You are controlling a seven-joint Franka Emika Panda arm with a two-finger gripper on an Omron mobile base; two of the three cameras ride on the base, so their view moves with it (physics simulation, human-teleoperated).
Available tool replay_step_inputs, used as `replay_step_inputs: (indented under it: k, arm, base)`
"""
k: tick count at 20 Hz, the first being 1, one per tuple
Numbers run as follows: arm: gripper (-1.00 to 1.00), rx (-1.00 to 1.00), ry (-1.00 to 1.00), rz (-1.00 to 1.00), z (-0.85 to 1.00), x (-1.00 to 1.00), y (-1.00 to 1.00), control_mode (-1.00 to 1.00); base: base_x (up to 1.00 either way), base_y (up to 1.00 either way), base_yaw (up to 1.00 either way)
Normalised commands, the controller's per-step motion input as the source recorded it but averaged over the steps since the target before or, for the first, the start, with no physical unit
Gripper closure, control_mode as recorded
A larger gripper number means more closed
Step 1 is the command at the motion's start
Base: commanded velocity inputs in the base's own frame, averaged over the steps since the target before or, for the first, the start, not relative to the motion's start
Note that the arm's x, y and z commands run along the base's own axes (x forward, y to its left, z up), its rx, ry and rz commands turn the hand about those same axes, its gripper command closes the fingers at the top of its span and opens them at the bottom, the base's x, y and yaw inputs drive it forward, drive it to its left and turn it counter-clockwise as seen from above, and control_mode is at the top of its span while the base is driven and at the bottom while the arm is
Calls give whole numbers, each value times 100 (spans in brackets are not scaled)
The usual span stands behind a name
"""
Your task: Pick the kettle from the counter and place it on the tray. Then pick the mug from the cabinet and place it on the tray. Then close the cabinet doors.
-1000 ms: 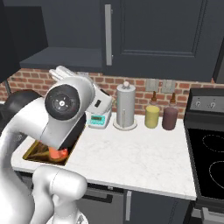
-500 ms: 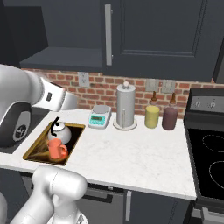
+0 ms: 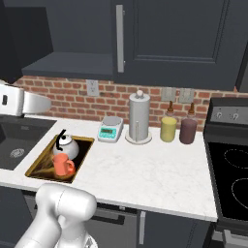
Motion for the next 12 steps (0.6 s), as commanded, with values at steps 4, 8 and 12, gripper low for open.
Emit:
replay_step_inputs:
  k: [4,8,12]
  arm:
    - [100,-20,-13,0,-1,-24,57,-100]
    - [100,-16,-16,0,0,-45,28,-100]
    - [100,-15,-10,0,0,-46,26,-100]
  base:
    - [0,0,0]
    - [0,0,0]
    - [0,0,0]
